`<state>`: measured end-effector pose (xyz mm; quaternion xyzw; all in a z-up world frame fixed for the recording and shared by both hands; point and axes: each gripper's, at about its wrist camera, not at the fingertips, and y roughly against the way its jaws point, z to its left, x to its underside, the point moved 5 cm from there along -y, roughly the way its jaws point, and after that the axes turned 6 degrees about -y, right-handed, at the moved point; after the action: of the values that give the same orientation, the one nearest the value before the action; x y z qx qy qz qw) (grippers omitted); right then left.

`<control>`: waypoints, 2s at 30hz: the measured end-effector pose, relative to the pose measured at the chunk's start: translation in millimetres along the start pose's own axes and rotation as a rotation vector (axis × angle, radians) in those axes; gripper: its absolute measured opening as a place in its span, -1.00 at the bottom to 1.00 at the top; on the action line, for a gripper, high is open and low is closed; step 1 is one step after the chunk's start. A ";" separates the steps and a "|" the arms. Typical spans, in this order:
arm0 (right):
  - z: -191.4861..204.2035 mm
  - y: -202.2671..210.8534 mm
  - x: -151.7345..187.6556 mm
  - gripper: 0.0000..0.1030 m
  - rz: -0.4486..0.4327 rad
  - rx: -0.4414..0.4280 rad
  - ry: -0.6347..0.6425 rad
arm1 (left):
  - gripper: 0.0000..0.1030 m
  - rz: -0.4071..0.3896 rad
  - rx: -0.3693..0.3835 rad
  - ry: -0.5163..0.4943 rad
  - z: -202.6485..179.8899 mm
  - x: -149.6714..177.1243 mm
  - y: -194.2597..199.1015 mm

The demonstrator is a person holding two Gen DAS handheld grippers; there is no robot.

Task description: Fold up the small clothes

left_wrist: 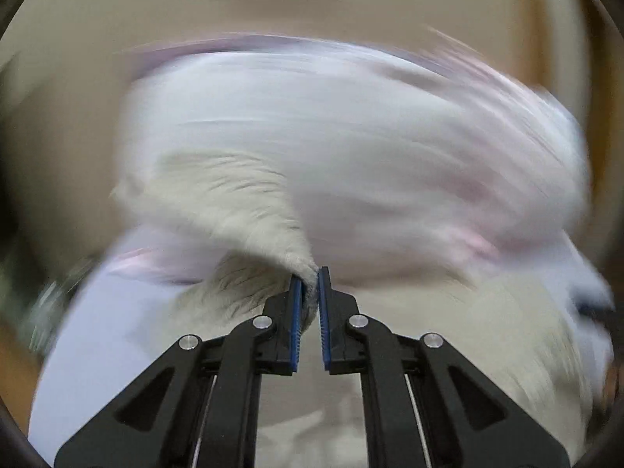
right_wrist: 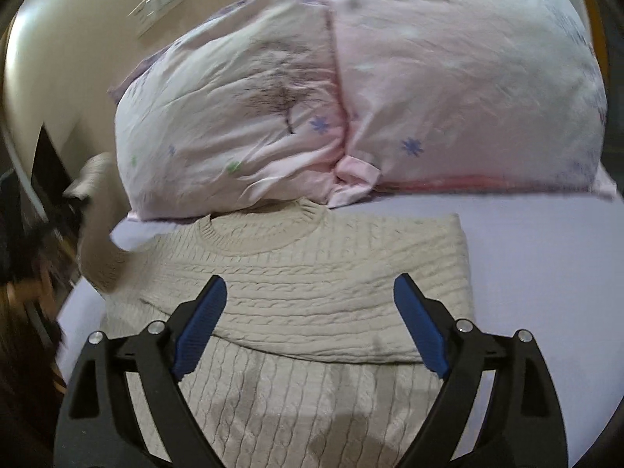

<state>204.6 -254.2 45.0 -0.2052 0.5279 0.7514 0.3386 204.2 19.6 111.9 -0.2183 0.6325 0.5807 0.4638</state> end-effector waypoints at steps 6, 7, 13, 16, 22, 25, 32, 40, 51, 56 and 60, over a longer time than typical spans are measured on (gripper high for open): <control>-27.9 -25.4 4.7 0.55 0.119 -0.101 -0.195 | -0.84 0.149 0.145 -0.435 -164.1 61.3 -40.8; -34.9 -27.6 5.5 0.35 0.132 -0.102 -0.229 | -0.84 0.135 0.154 -0.405 -156.4 61.8 -30.9; -53.9 -44.1 9.7 0.05 0.193 -0.083 -0.323 | 0.09 0.091 0.120 -0.099 -51.3 65.0 33.1; -59.9 -49.0 15.6 -0.05 0.191 0.030 -0.316 | 0.16 0.160 0.048 0.043 4.3 92.0 51.9; -56.9 -58.0 21.5 -0.45 0.213 -0.011 -0.321 | 0.36 0.262 0.116 0.330 62.0 155.9 79.6; -55.8 -60.3 17.7 -0.84 0.195 -0.003 -0.301 | 0.37 0.281 0.214 0.449 65.3 173.8 78.1; -91.4 -13.2 16.5 -0.19 0.114 0.135 -0.334 | 0.36 0.274 0.339 0.498 48.7 187.5 83.9; -91.0 53.2 113.2 -0.32 0.251 0.030 -0.358 | -0.17 0.276 0.512 0.567 21.8 214.6 113.3; -50.4 129.1 236.1 -0.85 0.377 -0.339 -0.423 | -0.78 0.268 0.617 0.650 -7.0 248.5 157.3; -27.2 135.8 146.5 -0.86 0.155 -0.507 -0.392 | -0.85 0.169 0.606 0.618 13.7 189.9 146.9; -33.7 108.6 51.4 -0.86 -0.022 -0.527 -0.391 | -0.86 0.057 0.469 0.657 65.1 117.3 89.2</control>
<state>88.9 -293.8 69.8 -0.1432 0.2381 0.8836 0.3769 97.6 131.9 67.7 -0.2630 0.8681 0.3327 0.2578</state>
